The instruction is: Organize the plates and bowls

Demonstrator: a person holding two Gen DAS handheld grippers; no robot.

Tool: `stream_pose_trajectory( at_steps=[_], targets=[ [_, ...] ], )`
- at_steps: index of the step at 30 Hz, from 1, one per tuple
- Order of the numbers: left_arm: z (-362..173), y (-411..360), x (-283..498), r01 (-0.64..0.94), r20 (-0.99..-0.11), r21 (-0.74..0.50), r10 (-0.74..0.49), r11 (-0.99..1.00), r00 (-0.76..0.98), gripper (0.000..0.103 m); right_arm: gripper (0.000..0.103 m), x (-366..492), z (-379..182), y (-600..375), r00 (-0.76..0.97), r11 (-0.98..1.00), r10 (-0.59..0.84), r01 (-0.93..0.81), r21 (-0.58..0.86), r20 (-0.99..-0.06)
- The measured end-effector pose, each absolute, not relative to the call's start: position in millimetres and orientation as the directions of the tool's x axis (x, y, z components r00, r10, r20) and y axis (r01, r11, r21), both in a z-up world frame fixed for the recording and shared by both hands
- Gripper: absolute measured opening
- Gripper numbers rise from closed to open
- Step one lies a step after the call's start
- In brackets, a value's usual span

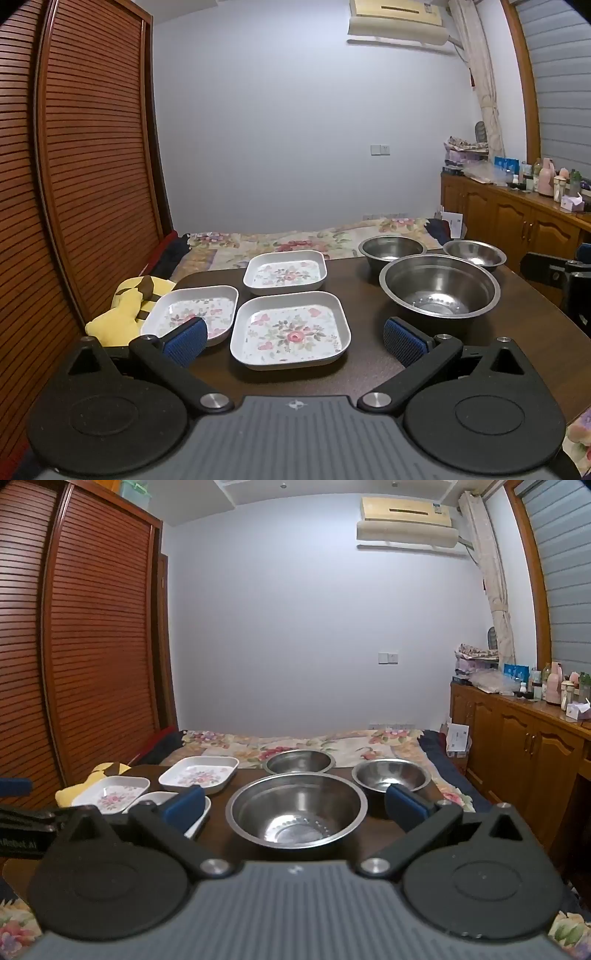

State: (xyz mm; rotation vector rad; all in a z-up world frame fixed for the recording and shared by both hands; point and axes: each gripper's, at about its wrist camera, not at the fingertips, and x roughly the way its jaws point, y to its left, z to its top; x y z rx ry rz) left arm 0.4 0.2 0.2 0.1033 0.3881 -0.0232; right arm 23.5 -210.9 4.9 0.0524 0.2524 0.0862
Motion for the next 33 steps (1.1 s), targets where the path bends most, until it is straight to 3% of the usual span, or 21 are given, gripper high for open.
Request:
stream_pose_trajectory(
  at_steps=[33],
  targets=[
    [3,0,-6,0.031,-0.35,0.102,0.006,0.994,0.937,0.103,0.103,21,5,-214,0.972,0.996,0.08,-0.07,0.052,-0.222]
  ],
)
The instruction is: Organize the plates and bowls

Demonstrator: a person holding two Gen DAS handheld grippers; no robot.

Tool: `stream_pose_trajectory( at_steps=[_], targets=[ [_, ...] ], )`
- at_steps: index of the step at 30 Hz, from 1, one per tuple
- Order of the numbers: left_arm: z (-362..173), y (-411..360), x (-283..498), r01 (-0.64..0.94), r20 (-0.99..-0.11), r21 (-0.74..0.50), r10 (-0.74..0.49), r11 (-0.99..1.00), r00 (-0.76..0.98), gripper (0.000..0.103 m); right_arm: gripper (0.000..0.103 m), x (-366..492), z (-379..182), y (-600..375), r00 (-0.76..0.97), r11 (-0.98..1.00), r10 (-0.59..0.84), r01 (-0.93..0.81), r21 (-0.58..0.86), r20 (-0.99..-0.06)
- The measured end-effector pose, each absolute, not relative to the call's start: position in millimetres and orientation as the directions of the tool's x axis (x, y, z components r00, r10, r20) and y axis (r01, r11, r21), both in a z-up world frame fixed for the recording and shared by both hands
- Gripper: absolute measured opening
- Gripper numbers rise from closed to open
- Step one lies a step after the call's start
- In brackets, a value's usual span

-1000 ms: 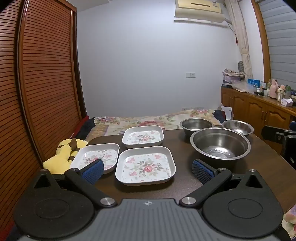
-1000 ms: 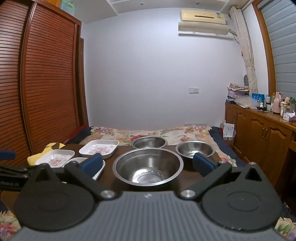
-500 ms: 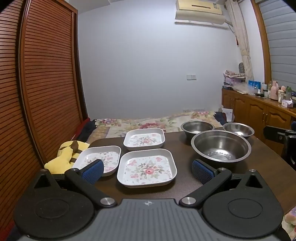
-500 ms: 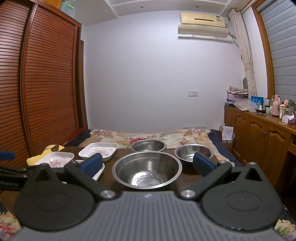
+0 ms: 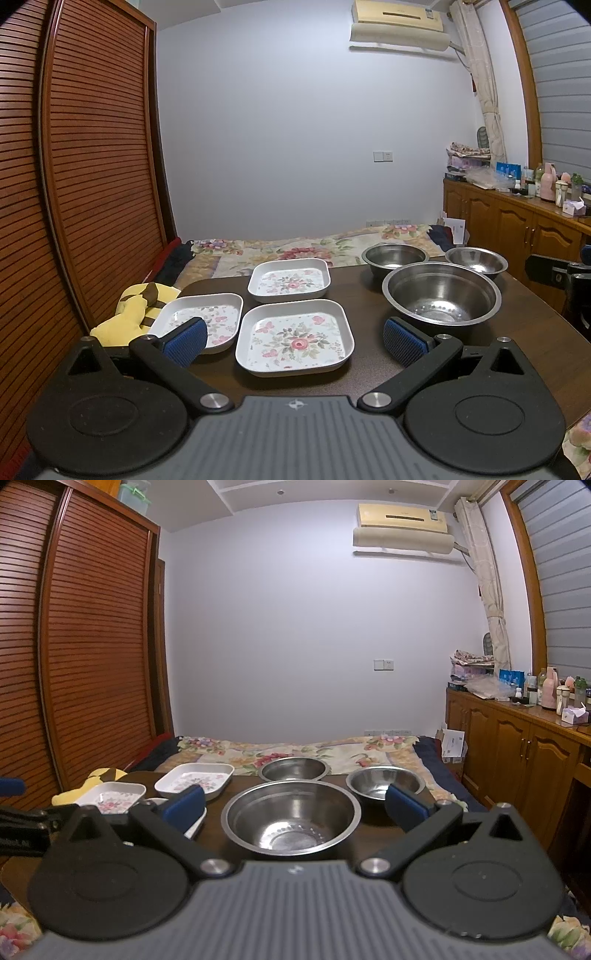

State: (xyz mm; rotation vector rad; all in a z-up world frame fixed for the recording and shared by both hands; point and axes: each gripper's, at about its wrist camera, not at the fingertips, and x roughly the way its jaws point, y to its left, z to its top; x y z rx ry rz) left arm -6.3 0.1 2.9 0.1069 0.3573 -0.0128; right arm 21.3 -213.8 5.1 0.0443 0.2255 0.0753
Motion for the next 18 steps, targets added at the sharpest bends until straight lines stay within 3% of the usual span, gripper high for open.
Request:
stream_pose_trajectory(
  at_steps=[18],
  targets=[
    [-0.1,1.2,-3.1,0.024,-0.36,0.098,0.013,0.995,0.933,0.103,0.103,21.2,3.9,-216.6,0.971,0.996,0.079,-0.067,0.062,-0.226]
  ],
)
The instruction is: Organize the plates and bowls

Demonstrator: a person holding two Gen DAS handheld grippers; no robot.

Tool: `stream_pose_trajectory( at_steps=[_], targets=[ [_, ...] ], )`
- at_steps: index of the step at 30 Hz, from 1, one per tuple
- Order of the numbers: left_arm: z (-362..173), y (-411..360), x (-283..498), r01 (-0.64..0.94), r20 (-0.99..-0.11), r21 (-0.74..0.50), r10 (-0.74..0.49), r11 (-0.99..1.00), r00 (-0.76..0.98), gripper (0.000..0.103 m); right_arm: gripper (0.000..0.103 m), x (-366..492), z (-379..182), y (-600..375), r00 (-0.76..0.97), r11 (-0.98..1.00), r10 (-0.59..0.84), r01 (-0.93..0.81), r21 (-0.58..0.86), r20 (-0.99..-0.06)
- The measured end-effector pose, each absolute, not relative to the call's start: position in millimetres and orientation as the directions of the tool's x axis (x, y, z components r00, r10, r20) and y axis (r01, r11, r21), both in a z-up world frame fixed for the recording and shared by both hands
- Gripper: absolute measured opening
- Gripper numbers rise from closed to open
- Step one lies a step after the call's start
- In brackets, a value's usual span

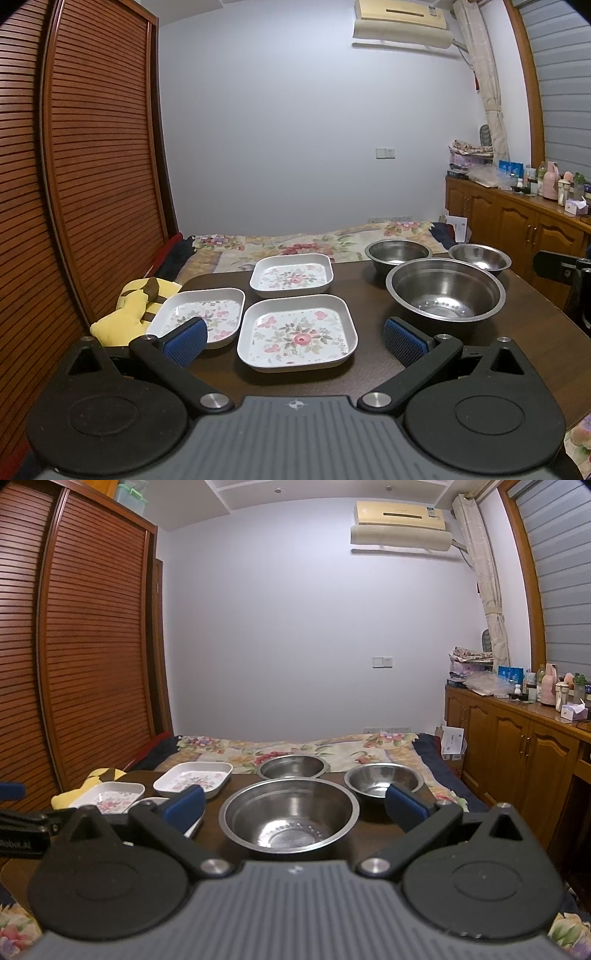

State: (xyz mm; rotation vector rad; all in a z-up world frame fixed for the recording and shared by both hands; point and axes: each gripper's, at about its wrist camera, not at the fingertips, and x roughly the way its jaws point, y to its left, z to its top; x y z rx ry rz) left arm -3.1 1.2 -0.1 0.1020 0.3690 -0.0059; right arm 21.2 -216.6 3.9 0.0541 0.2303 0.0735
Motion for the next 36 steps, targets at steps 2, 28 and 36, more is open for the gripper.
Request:
stream_pose_trajectory(
  at_steps=[2,28,36],
  targets=[
    [0,1,-3,0.025,-0.362,0.099,0.013,0.995,0.932,0.103,0.103,21,4,-217,0.971,0.996,0.08,-0.067,0.062,-0.227],
    [-4,2,-2,0.026,-0.369,0.098,0.012,0.995,0.93,0.103,0.103,20,3,-219,0.969,0.996,0.079,-0.066,0.062,-0.233],
    [-19,6,7,0.025,-0.411,0.095,0.016,0.995,0.912,0.103,0.103,23,0,-216,0.966,0.996,0.086,-0.073,0.06,-0.246]
  ],
)
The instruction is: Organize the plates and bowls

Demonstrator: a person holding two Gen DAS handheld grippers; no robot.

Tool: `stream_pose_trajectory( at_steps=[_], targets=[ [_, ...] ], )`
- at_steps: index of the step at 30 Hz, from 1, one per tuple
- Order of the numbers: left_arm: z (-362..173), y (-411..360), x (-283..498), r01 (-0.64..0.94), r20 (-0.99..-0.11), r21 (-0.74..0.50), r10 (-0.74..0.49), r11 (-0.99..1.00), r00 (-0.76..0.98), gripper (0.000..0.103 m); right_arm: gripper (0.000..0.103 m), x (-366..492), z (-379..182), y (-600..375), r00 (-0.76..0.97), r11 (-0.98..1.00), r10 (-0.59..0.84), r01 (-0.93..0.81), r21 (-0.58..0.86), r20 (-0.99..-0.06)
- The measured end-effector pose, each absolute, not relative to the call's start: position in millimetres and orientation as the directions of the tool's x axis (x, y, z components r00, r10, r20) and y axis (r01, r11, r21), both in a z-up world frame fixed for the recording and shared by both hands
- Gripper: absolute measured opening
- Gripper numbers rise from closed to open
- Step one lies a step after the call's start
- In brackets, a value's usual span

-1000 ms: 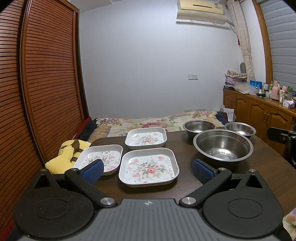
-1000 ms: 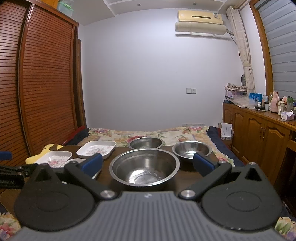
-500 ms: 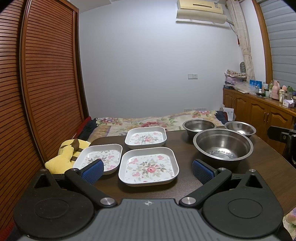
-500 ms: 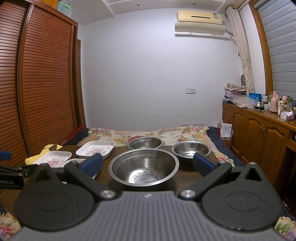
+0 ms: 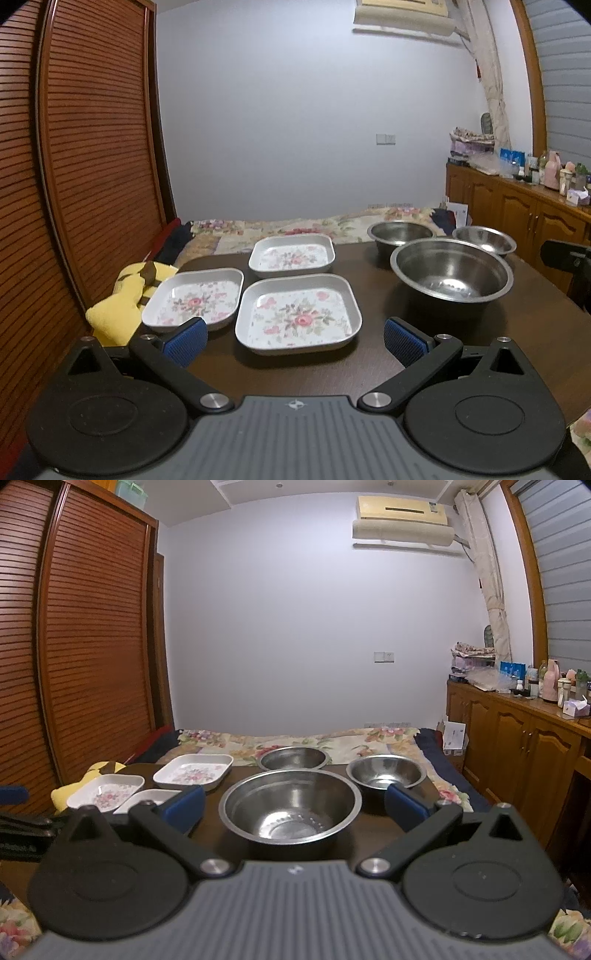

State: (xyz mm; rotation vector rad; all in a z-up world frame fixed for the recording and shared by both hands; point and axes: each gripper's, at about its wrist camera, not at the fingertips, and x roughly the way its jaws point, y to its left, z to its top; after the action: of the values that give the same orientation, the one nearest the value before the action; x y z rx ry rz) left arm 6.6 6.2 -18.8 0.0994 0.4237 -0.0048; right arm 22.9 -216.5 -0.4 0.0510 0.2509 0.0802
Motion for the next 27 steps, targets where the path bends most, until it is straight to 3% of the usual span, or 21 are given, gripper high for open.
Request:
stream_pose_trajectory(
  at_steps=[17,27],
  targets=[
    [-53,25,27,0.03,-0.515,0.077,0.014,0.997,0.857,0.103,0.103,40,-18,-195,0.941,0.986,0.166,-0.157,0.055,-0.293],
    [-56,46,29,0.017,-0.512,0.085,0.029,0.996,0.858,0.103,0.103,63,-21,-161,0.906,0.961,0.269,-0.275,0.027,-0.326]
  ],
)
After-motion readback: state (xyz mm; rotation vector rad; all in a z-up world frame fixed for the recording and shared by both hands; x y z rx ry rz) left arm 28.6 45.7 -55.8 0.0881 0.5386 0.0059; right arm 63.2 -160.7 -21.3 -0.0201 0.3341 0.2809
